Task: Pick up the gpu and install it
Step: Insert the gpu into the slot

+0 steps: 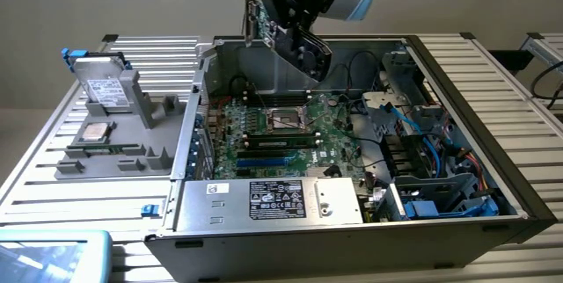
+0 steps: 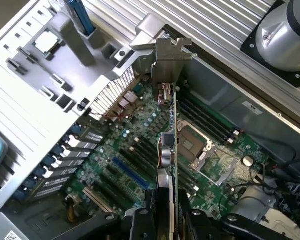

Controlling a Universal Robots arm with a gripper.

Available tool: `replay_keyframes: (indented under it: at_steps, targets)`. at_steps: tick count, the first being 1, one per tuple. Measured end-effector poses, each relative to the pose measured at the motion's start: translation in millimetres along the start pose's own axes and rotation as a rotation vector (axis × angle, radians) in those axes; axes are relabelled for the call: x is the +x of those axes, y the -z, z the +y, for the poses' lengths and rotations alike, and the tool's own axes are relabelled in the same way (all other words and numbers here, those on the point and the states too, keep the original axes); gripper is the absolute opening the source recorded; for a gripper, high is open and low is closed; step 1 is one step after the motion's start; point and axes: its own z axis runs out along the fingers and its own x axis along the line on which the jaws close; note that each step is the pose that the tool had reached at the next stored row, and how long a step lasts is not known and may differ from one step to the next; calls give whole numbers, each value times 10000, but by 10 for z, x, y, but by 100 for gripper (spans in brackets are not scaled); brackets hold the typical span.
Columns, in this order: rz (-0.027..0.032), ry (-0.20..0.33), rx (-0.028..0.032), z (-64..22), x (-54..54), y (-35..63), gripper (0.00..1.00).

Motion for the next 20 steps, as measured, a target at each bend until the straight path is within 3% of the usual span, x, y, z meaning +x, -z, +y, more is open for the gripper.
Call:
replay_keyframes:
  at_steps: [8,20]
  targets:
    - [248,1440,47,0,0,0,28]
    - [383,3509,326,-1,0,-2,28]
